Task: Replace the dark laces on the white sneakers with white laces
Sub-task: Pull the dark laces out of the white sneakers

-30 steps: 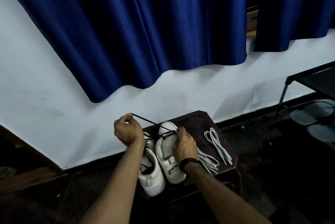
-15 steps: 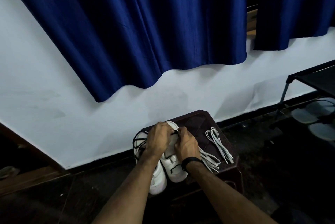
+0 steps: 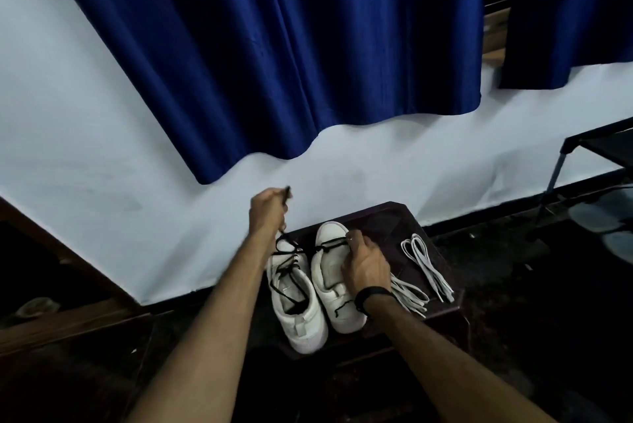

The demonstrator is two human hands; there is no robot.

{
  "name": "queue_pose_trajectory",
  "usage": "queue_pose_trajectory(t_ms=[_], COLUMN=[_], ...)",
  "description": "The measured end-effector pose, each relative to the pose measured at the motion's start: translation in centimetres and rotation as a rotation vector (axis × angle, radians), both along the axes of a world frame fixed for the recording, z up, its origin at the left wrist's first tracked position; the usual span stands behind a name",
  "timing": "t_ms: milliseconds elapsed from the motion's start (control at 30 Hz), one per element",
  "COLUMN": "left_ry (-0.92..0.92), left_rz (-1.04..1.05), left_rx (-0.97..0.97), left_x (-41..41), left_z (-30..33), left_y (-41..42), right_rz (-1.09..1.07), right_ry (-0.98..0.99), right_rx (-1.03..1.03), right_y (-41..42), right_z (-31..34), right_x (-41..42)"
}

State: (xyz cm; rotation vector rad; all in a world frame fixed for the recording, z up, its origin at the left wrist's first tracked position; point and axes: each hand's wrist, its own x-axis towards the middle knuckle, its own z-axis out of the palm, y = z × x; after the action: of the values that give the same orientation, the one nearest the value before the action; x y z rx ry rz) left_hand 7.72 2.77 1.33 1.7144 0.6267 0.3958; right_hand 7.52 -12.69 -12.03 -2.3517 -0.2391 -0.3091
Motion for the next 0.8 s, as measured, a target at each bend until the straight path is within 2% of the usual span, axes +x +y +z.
queue_pose_trajectory(t_ms=[67,100,167,267,400,500,567,667,733,800], left_ry=[0.264,0.364,0.471,0.465,0.354,0.253,0.239,0.239,0.244,0.255], left_rz=[-0.034,-0.035,-0.086,-0.145,-0.087,-0.011,0.021,0.022,0.025,0.014], left_rx=[0.414,0.557,0.758,0.983,1.174,1.167,1.146,1.152,1.162,1.179], left_x=[-0.5,-0.9,-1.9,-3.0,-4.4,-4.7,-4.6,-4.4,-4.2,-4.1], left_z=[-1.5,-2.4,-4.1,-6.7,-9.4,-10.1,-10.2,-10.4,-10.5,-10.6], left_y=[0.2,0.0,-1.0,-2.5,-3.6,-4.3,-4.5,-4.5,-4.4,-4.4], right_rz=[-0.004,0.029,0.209,0.394,0.443,0.400,0.250,-0.021,0.041,0.288], right_ry=[-0.154,-0.216,-0.213,-0.138,-0.262,-0.258,-0.107,0.223,0.313,0.235], right_rx=[-0.187,-0.296,-0.501,-0.686,-0.791,-0.670,-0.400,0.057,0.127,-0.006], right_y=[0.0,-0.2,-0.1,0.6,1.4,0.9,0.6,0.3,0.4,0.8], right_z=[0.1,0.4,1.5,3.6,4.9,4.6,4.3,4.1,4.2,4.7], right_x=[0.5,0.9,1.9,3.6,4.8,5.1,5.2,5.9,6.3,6.6])
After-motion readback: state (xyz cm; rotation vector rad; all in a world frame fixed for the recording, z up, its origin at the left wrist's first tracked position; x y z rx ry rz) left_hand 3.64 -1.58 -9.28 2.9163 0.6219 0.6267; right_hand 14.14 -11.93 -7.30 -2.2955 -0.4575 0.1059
